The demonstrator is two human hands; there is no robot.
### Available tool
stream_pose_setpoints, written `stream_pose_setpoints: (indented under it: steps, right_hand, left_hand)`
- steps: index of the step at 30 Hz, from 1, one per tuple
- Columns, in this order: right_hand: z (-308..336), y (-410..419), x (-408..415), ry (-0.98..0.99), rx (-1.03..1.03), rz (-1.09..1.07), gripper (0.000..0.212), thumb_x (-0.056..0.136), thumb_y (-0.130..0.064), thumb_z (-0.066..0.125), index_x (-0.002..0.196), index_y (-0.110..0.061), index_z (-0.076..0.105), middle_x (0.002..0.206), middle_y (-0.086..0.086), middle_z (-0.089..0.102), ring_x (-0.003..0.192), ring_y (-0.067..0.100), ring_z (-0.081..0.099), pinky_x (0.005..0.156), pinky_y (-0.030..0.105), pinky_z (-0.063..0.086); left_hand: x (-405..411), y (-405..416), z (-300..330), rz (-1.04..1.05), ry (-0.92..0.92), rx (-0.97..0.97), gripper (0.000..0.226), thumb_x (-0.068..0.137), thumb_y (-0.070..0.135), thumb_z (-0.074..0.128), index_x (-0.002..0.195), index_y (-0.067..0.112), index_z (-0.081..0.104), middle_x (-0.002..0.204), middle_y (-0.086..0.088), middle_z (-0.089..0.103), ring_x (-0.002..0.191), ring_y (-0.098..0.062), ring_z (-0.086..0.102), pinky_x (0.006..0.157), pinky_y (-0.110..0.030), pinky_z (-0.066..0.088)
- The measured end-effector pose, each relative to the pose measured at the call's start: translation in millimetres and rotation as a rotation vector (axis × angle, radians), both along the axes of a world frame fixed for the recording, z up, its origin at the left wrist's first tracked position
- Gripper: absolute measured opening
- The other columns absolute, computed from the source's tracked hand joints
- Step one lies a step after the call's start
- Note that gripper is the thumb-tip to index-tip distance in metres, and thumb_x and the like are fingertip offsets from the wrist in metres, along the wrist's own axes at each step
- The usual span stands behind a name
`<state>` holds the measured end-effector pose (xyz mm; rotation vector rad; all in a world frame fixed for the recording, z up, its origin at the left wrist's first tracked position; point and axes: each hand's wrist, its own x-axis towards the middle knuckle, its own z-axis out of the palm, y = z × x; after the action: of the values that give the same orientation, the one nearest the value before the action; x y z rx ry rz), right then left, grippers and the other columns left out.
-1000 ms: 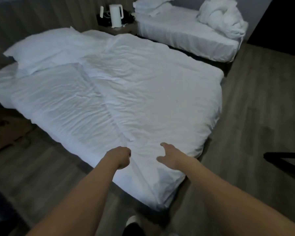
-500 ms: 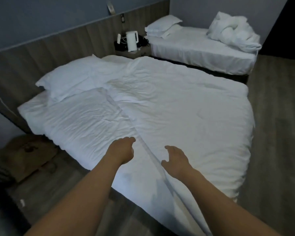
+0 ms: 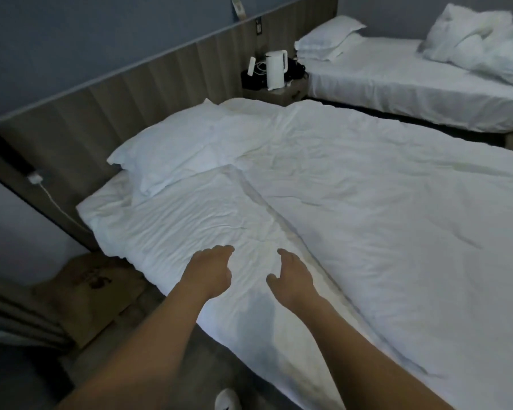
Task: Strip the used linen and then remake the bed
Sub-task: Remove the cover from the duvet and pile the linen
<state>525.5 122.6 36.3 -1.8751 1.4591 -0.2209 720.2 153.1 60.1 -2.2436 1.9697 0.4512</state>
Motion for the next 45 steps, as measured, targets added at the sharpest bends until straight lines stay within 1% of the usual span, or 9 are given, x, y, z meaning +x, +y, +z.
stream_pose_setpoints:
  steps: [8,19,25,29,32,34,36,39,45]
  right_hand:
    - [2,-84,89,0.077,0.045,-0.215,0.068,0.093,-0.033,0.051,0.152,-0.013,0.022,0.157,0.006,0.028,0.143,0.022,0.027,0.115,0.034,0.023]
    - [-33,-285,270,0.101,0.063,-0.249,0.074,0.090,-0.036,0.052,0.152,-0.012,0.019,0.155,0.007,0.028,0.140,0.025,0.031,0.114,0.039,0.026]
    - [-120,-446,305,0.319,0.000,-0.408,0.063,0.088,-0.041,0.050,0.141,-0.010,0.034,0.141,0.008,0.043,0.129,0.029,0.042,0.111,0.046,0.028]
    - [-211,-538,313,0.559,0.047,-0.359,0.103,0.077,-0.076,0.048,0.152,-0.013,0.014,0.158,0.013,0.017,0.145,0.034,0.015,0.116,0.056,0.002]
    - [-296,-588,309,0.678,0.007,-0.320,0.114,0.060,-0.086,0.055,0.140,-0.007,0.037,0.140,0.016,0.043,0.131,0.034,0.039,0.112,0.054,0.022]
    - [-353,-604,299,0.668,-0.105,-0.344,0.096,0.053,-0.082,0.061,0.115,-0.009,0.057,0.108,0.011,0.057,0.098,0.032,0.055,0.088,0.047,0.042]
    - [-405,-608,289,0.633,-0.322,-0.354,0.081,0.058,-0.080,0.060,0.099,-0.011,0.060,0.090,0.010,0.055,0.081,0.032,0.053,0.074,0.043,0.040]
    - [-450,-612,278,0.578,-0.611,-0.358,0.061,0.065,-0.065,0.057,0.093,-0.011,0.056,0.086,0.012,0.052,0.077,0.032,0.048,0.073,0.043,0.035]
    - [-443,-617,277,0.558,-0.528,-0.314,0.059,0.062,-0.059,0.051,0.098,-0.013,0.047,0.093,0.008,0.042,0.082,0.030,0.038,0.076,0.044,0.031]
  left_hand:
    - [113,-129,10,-0.124,-0.026,0.073,0.057,0.093,0.017,0.042,0.148,0.019,0.031,0.147,-0.006,0.040,0.128,-0.028,0.043,0.109,-0.037,0.033]
    - [283,-307,-12,-0.360,-0.145,-0.006,0.063,0.091,0.023,0.047,0.151,0.026,0.025,0.156,0.003,0.027,0.142,-0.020,0.027,0.121,-0.042,0.012]
    - [340,-517,-106,-0.619,-0.319,-0.058,0.073,0.089,0.026,0.050,0.153,0.019,0.016,0.160,-0.003,0.017,0.147,-0.025,0.013,0.120,-0.046,0.001]
    - [330,-652,-198,-0.887,-0.414,-0.185,0.081,0.089,0.022,0.050,0.155,0.018,0.005,0.163,-0.005,0.005,0.150,-0.029,0.000,0.120,-0.051,-0.004]
    - [313,-730,-289,-1.056,-0.361,-0.352,0.080,0.081,0.020,0.062,0.152,0.014,0.026,0.156,-0.011,0.029,0.146,-0.034,0.020,0.120,-0.054,0.005]
    - [308,-757,-360,-1.089,-0.296,-0.479,0.072,0.068,0.024,0.076,0.134,0.010,0.054,0.132,-0.013,0.057,0.128,-0.035,0.048,0.118,-0.053,0.021]
    - [309,-763,-426,-0.979,-0.093,-0.621,0.053,0.070,0.023,0.076,0.121,0.012,0.065,0.120,-0.011,0.065,0.120,-0.032,0.055,0.118,-0.045,0.025]
    - [311,-768,-480,-0.836,0.113,-0.781,0.048,0.074,0.020,0.071,0.122,0.017,0.064,0.126,-0.008,0.061,0.126,-0.028,0.049,0.120,-0.035,0.015]
    - [308,-775,-469,-0.850,0.166,-0.729,0.051,0.073,0.022,0.072,0.122,0.019,0.063,0.129,-0.005,0.049,0.125,-0.029,0.047,0.120,-0.032,0.011]
